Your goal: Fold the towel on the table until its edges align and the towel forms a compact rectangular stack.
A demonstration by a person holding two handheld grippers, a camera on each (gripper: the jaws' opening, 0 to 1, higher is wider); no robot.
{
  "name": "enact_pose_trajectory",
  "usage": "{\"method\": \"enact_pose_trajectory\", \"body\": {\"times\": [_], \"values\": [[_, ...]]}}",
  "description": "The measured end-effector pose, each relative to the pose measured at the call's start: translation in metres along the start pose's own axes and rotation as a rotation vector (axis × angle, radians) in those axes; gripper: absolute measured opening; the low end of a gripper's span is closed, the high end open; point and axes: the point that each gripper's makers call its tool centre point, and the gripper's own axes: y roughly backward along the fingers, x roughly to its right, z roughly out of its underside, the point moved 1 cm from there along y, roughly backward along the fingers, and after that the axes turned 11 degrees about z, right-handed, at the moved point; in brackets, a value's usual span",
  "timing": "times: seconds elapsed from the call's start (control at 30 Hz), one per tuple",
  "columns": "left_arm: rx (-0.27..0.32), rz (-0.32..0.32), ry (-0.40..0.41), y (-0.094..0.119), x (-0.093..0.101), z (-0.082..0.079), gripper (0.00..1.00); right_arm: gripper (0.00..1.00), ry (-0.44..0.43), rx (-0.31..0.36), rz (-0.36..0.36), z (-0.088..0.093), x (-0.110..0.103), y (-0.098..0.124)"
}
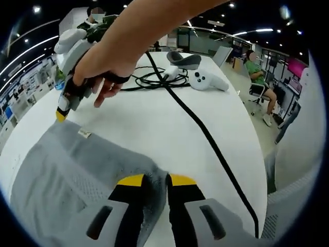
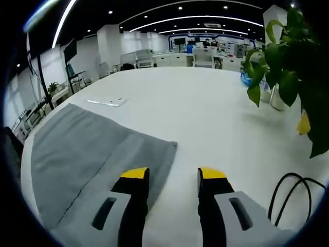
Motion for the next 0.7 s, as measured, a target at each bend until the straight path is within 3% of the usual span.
{"method": "enact_pose_trajectory", "body": {"times": [0.27, 0.37, 0.7], "values": [[0.003, -0.012, 0.038, 0.001, -0.003, -0.001, 0.12, 0.31, 0.063, 0.02, -0.009, -0.012, -0.017, -0.014], [-0.014, -0.017, -0.007, 0.001, -0.001, -0.001, 0.12, 0.29, 0.097, 0.009, -0.018, -0.01, -0.022, -0.017], [-0.023, -0.024, 0.012, 0.002, -0.001, -0.002, 0.12, 0.21, 0.107, 0.015, -0.042, -0.016, -0.029, -0.015]]}}
